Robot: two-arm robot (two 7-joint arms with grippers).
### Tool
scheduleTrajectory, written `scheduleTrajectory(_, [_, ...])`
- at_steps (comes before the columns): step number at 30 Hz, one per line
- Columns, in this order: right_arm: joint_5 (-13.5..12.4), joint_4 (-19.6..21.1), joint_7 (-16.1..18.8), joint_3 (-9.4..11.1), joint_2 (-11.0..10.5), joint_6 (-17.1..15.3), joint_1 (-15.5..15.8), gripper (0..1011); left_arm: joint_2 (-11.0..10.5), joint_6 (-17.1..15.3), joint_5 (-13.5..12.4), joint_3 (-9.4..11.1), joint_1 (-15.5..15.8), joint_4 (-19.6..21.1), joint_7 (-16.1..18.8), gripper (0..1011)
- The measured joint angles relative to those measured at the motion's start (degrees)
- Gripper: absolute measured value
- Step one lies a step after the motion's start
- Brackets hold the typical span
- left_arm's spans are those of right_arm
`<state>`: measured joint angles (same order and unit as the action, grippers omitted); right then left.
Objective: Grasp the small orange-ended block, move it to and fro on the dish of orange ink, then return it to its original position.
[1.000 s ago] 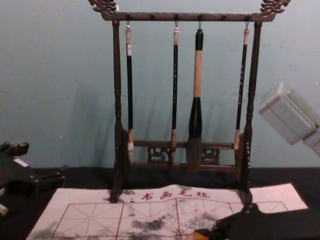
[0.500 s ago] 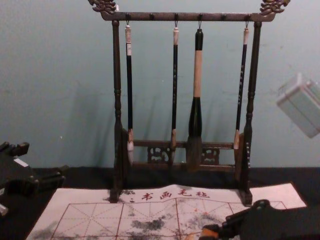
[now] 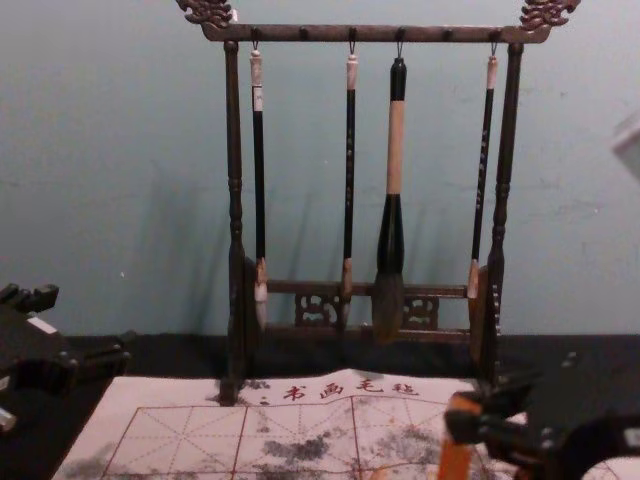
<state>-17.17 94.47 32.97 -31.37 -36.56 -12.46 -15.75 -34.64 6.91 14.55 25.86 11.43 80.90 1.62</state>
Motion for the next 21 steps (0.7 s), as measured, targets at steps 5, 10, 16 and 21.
scheduleTrajectory(5, [-0.43,1.23,-1.65,2.2,-1.18,-1.18,1.29,87,0.0,0.0,-0.01,0.0,0.0,0.0,0.0,1001])
scheduleTrajectory(10, [-0.99,2.14,-2.75,4.46,-2.36,-1.96,2.76,87,0.0,0.0,0.0,0.0,0.0,0.0,0.0,1001])
scheduleTrajectory(16, [-1.06,2.27,-3.44,5.87,-3.0,-2.25,3.71,87,0.0,0.0,0.0,0.0,0.0,0.0,0.0,1001])
scheduleTrajectory(21, [-1.19,2.31,-3.77,7.05,-3.21,-2.45,4.39,87,0.0,0.0,0.0,0.0,0.0,0.0,0.0,1001])
